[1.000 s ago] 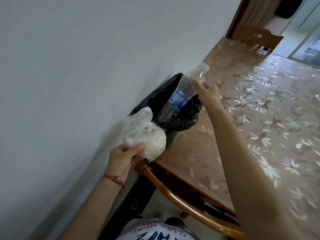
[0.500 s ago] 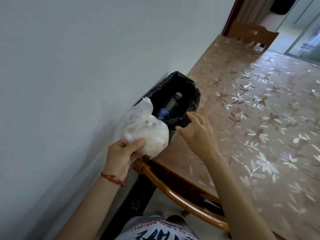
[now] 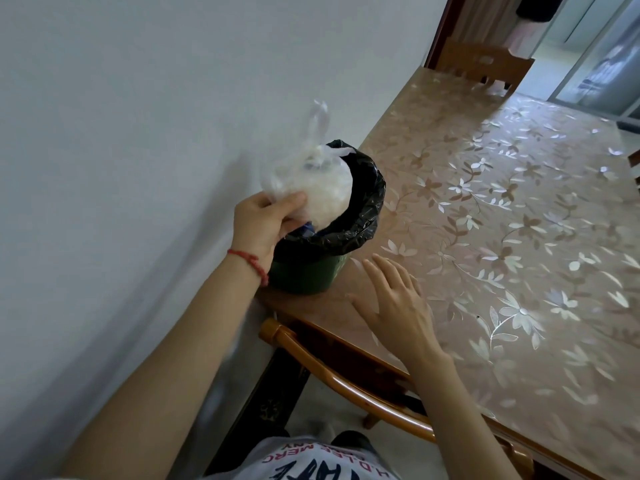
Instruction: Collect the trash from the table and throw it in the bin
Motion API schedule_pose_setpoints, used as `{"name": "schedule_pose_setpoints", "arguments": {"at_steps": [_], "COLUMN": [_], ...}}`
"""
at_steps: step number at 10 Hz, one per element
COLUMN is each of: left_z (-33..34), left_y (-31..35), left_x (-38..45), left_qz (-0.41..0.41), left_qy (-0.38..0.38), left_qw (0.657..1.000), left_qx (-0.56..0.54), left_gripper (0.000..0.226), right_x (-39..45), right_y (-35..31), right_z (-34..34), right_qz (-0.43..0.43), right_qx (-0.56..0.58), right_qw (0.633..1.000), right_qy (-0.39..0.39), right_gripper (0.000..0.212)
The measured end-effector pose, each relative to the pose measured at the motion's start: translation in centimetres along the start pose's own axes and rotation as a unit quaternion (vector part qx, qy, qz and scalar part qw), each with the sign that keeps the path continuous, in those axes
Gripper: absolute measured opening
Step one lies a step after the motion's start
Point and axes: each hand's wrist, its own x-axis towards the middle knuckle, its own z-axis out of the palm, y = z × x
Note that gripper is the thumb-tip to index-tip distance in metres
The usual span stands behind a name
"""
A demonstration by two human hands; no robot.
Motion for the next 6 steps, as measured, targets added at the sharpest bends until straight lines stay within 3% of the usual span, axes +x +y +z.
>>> {"name": "schedule_pose_setpoints", "arguments": {"at_steps": [1,4,6], "left_z": [1.3,2.6,1.5], "left_y": [-0.6,-1.9,-2.4], "left_x": [1.8,3.5,1.1], "left_qz": [-0.012,-0.024,0.028], "left_qy": [0.016,0.037,0.005], "left_qw": [1.0,0.997,0.993], "left_qx": [0.02,0.061,0.111], "left_gripper": [0.041,0.009,0.002], "right_x": [-0.6,-1.7,-2.1], "right_y": [0.0,0.3,0.5], "right_z": [0.1,0.3,0.3], "right_qz": [0.0,0.006,0.017], "right_qx": [-0.011,-0.012,0.013], "right_qw": [1.0,1.0,1.0], "right_qy": [0.005,0.018,0.001], "right_gripper": [0.056,0.053,0.053]}}
